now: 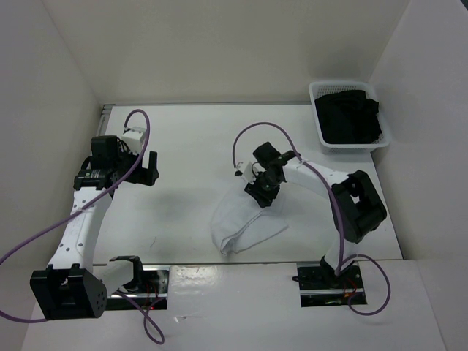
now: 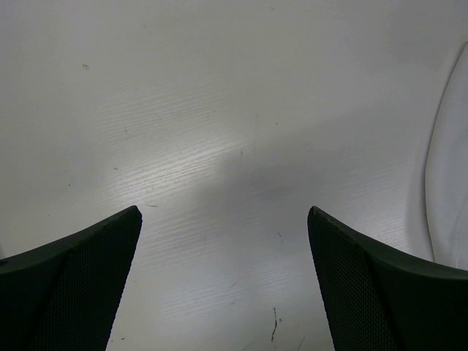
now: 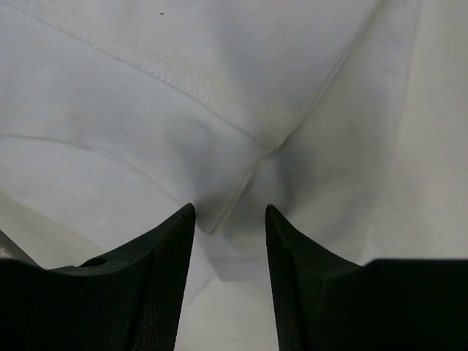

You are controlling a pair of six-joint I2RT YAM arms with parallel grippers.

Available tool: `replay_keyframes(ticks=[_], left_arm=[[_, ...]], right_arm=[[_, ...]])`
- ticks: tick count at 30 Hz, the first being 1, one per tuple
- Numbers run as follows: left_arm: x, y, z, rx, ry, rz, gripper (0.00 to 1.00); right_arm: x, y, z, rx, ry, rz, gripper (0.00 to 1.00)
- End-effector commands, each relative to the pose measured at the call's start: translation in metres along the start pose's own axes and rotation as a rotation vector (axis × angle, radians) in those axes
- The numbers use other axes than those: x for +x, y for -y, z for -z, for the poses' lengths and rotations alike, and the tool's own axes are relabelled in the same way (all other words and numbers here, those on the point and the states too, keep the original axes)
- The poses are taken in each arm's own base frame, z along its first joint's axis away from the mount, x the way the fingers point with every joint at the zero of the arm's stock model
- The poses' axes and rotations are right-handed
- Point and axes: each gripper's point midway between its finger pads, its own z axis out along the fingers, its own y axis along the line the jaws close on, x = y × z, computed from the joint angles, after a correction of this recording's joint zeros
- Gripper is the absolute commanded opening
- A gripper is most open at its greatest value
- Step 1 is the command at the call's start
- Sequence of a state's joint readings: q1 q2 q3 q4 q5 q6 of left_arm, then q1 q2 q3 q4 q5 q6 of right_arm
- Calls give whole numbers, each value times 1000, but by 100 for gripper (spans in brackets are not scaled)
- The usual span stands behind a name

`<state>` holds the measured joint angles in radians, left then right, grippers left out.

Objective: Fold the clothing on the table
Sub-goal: Flatten the skirt out

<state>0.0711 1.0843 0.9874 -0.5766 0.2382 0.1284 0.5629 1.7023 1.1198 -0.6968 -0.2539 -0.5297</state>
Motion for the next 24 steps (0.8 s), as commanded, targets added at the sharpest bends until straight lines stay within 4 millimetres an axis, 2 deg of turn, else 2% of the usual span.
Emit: replay_keyframes(ticks=[1, 11, 14, 18, 20, 22, 23, 24], left_arm=[[-19, 3, 7, 13, 53, -25, 100], [-19, 3, 7, 13, 53, -25, 100], [-19, 3, 7, 13, 53, -25, 100], [-19, 3, 7, 13, 53, -25, 100], [-19, 3, 7, 13, 53, -25, 100], [-19, 3, 7, 13, 53, -25, 100], [-19, 3, 7, 13, 53, -25, 100], [-19, 3, 7, 13, 53, -25, 100]], right_arm=[[2, -3, -7, -32, 2, 13, 48], [7, -11, -9, -84, -22, 17, 34], [12, -16, -14, -102, -49, 17, 25], [7, -22, -13, -121, -53, 44, 11], [-5, -19, -10, -101, -34, 50, 2], [-21, -14, 5, -66, 8, 54, 0], [-42, -10, 17, -41, 61, 79, 0], [-51, -7, 27, -17, 81, 66, 0]])
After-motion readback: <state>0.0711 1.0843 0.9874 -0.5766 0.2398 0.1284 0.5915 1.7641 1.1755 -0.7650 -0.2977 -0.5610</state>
